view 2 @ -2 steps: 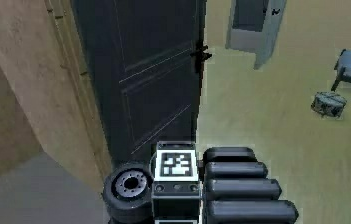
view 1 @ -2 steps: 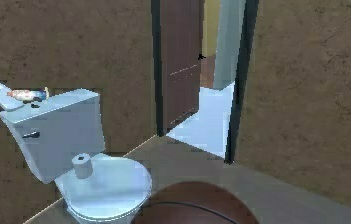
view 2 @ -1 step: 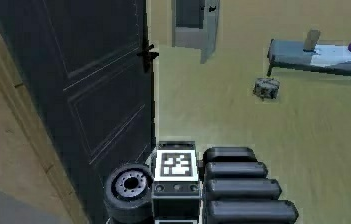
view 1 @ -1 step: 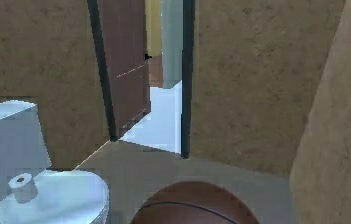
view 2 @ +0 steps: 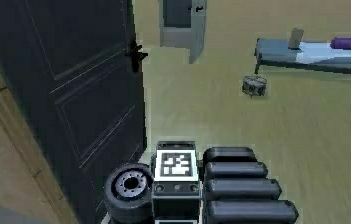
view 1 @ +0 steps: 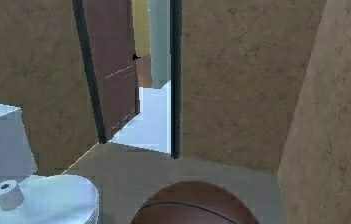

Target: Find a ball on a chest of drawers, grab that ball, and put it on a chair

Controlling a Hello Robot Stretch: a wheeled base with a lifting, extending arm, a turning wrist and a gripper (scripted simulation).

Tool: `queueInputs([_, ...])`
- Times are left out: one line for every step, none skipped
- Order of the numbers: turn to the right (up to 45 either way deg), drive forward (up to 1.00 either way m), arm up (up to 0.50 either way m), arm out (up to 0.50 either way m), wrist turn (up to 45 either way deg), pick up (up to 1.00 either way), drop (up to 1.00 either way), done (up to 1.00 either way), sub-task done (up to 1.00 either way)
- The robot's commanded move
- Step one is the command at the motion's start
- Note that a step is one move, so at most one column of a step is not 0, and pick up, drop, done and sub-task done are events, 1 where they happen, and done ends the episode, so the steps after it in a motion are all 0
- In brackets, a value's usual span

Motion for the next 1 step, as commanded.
queueInputs([0.0,0.9,0.0,0.0,0.0,0.0,0.0,0.0,0.0])
